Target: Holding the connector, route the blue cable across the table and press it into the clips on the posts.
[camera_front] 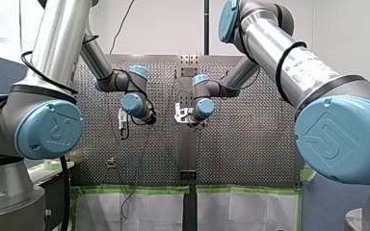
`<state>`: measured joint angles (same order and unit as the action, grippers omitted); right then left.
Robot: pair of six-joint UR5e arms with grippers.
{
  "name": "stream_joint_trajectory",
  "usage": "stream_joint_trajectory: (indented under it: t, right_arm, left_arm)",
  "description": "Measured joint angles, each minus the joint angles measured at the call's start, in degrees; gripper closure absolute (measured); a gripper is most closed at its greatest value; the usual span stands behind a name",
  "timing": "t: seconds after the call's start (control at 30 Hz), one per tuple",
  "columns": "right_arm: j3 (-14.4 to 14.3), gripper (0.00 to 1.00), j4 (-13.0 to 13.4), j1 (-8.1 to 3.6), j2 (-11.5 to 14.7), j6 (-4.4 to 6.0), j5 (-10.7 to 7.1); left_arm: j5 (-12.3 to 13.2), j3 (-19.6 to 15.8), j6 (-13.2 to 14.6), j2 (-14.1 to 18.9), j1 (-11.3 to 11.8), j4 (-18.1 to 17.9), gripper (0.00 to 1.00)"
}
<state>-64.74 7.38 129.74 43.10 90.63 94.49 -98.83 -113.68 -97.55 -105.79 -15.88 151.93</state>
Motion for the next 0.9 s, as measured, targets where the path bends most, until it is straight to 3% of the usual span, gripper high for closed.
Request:
stream_joint_trajectory:
  t: [0.5, 0.7, 0.9]
  right_arm:
    - [0.00, 1.00, 0.02, -0.45, 0.00, 0.00, 0.00]
    - [0.00, 1.00, 0.12, -0.54, 0.01, 0.00, 0.00]
    - [0.00, 1.00, 0.17, -0.57, 0.01, 0.00, 0.00]
  left_arm:
    - [-4.18, 6.73, -1.63, -6.96, -2.78, -0.51, 0.01]
    - [-4.53, 7.76, -3.20, -9.87, -2.87, -2.09, 0.01]
    - [-5.29, 7.86, -4.30, -10.59, -2.88, -2.82, 0.01]
